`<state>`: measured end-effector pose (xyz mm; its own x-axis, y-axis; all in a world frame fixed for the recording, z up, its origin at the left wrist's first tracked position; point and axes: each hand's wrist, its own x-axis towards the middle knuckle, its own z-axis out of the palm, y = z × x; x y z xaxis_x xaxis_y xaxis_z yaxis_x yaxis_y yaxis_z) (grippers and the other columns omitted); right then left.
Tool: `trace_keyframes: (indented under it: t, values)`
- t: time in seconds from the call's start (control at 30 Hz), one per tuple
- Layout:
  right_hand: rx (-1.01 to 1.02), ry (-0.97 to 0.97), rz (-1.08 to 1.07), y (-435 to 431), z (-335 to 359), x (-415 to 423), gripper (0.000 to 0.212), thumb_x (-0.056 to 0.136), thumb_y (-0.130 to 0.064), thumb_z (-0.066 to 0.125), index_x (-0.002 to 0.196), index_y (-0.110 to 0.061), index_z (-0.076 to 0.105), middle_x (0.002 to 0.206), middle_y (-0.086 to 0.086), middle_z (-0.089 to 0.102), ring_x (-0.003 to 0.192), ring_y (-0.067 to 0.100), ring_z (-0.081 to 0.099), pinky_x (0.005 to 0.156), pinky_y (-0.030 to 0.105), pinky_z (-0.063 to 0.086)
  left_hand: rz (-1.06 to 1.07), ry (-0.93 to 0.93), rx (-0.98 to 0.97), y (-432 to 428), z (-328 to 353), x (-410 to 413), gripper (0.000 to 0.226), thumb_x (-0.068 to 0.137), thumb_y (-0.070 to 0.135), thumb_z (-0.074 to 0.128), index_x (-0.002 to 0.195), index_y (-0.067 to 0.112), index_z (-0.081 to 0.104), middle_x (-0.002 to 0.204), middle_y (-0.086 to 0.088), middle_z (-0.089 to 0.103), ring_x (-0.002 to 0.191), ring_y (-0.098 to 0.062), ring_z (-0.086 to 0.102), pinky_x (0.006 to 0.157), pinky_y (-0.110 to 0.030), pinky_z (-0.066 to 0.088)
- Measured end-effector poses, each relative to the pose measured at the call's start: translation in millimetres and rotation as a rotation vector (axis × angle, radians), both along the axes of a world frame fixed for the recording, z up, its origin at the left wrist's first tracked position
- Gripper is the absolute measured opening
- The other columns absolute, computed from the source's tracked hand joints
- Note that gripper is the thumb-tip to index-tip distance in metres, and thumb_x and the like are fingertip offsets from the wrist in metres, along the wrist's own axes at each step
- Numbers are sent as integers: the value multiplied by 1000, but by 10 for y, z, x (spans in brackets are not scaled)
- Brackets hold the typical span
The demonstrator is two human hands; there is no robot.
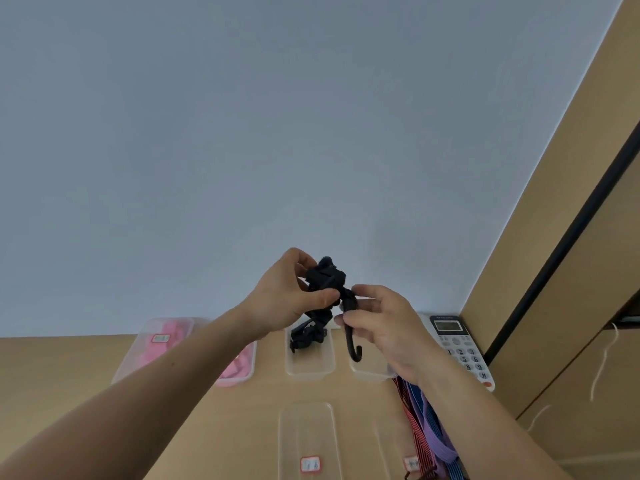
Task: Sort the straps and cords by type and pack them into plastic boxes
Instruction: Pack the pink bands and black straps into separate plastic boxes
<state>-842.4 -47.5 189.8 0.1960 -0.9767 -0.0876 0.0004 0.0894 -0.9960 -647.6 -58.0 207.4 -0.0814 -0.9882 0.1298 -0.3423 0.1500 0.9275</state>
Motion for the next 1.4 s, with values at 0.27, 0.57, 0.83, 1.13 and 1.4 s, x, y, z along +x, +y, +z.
trace_keyframes:
  t: [0.27, 0.57, 0.83, 1.13, 1.4]
  values:
    - [-137, 334, -154, -71, -10, 176, 50, 75, -10, 73, 122, -22, 60, 93, -8, 72, 78, 0, 67, 63, 16, 46, 1, 58, 72, 1, -153, 97, 63, 74, 35, 81, 128, 31, 49, 109, 1, 65, 68, -2, 67, 55, -12, 46]
    - [-270, 149, -283, -137, -83, 599, 21, 82, -16, 74, 97, -29, 66, 97, -9, 73, 84, -3, 68, 69, 14, 53, -49, 415, 267, 65, -241, 318, 44, 86, 10, 73, 126, 11, 55, 85, -4, 74, 62, -14, 66, 56, -21, 49]
    - [-462, 383, -201, -104, -206, 915, 21, 94, -33, 61, 113, -39, 64, 120, -25, 58, 119, -7, 46, 89, 5, 38, -105, 527, 354, 2, -309, 538, 25, 93, 16, 63, 105, -6, 67, 85, -11, 67, 74, -20, 63, 65, -26, 52]
    - [-700, 904, -141, -53, -298, 1085, 31, 92, -32, 62, 119, -17, 66, 104, -3, 66, 95, 16, 57, 82, 30, 48, -21, 593, 426, -86, -521, 735, 24, 93, 15, 64, 93, -8, 72, 81, -14, 73, 73, -21, 71, 65, -27, 57]
    - [-537, 1126, 40, -173, -597, 1021, 53, 70, -57, 73, 113, -29, 57, 103, -14, 60, 99, 9, 53, 81, 26, 46, 111, 492, 570, -176, -915, 620, 34, 81, 31, 79, 88, -2, 72, 87, -15, 76, 79, -27, 74, 71, -33, 61]
